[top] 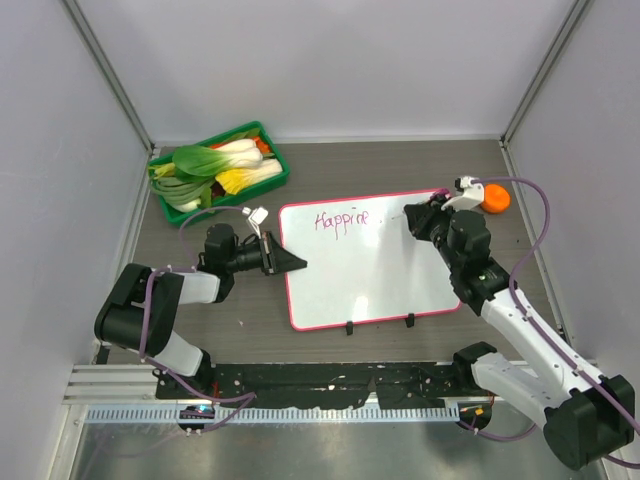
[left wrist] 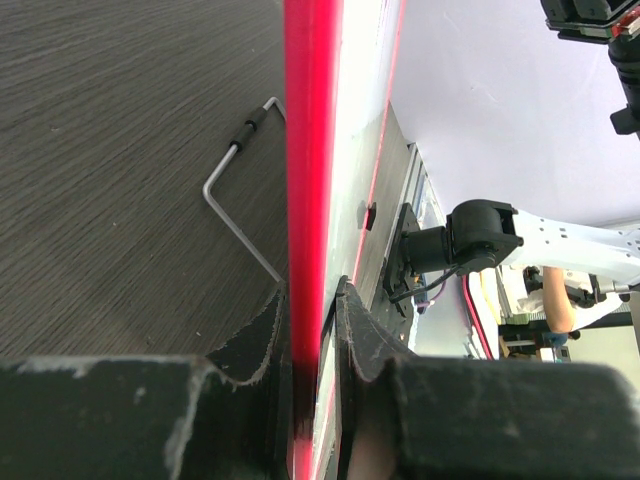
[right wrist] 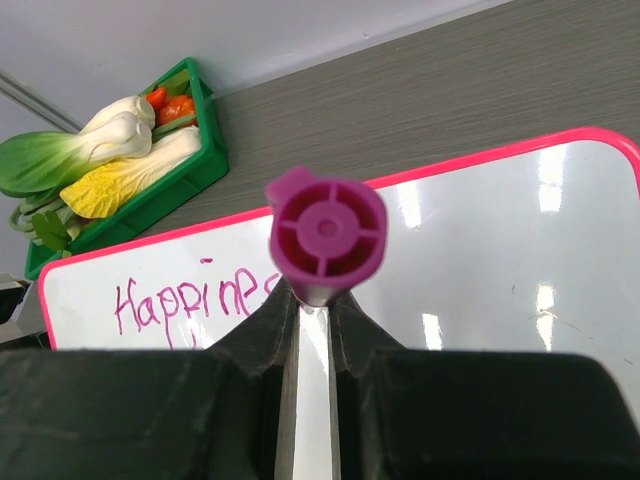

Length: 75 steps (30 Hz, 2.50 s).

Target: Write a sentence on the whiteboard

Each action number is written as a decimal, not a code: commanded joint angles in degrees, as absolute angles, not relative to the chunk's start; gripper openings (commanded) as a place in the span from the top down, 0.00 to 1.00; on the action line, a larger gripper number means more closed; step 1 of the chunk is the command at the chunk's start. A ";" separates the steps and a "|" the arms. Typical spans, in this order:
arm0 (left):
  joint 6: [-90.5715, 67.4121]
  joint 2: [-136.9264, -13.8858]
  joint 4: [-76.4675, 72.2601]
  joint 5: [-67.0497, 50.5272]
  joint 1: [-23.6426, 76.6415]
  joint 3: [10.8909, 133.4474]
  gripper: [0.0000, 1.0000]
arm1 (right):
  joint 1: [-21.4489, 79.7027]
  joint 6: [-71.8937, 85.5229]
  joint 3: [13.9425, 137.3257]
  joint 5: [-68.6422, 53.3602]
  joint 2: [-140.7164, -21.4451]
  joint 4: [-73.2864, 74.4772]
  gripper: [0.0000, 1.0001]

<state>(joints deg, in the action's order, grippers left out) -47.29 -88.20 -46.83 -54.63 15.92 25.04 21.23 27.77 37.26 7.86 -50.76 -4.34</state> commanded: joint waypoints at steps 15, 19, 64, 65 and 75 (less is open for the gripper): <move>-38.50 -89.74 -38.15 -46.93 17.05 24.52 1.00 | 20.83 27.33 43.50 11.07 -55.98 -8.00 0.99; -38.50 -89.82 -38.14 -46.85 17.05 24.61 1.00 | 20.92 26.98 44.47 11.51 -58.09 -7.74 0.99; -38.58 -89.82 -38.41 -46.93 17.05 24.52 1.00 | 19.34 27.16 40.25 8.26 -60.38 -5.72 0.99; -38.58 -89.82 -38.32 -47.02 17.05 24.43 1.00 | 19.42 27.16 40.08 8.17 -60.38 -5.36 1.00; -38.58 -89.83 -38.32 -46.93 17.05 24.52 1.00 | 19.25 26.63 38.41 9.93 -57.40 -2.64 0.99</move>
<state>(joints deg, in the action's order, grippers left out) -47.31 -88.20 -45.98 -54.52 16.01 25.28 19.64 27.24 39.22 8.45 -58.61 -4.89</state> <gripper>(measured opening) 0.167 0.164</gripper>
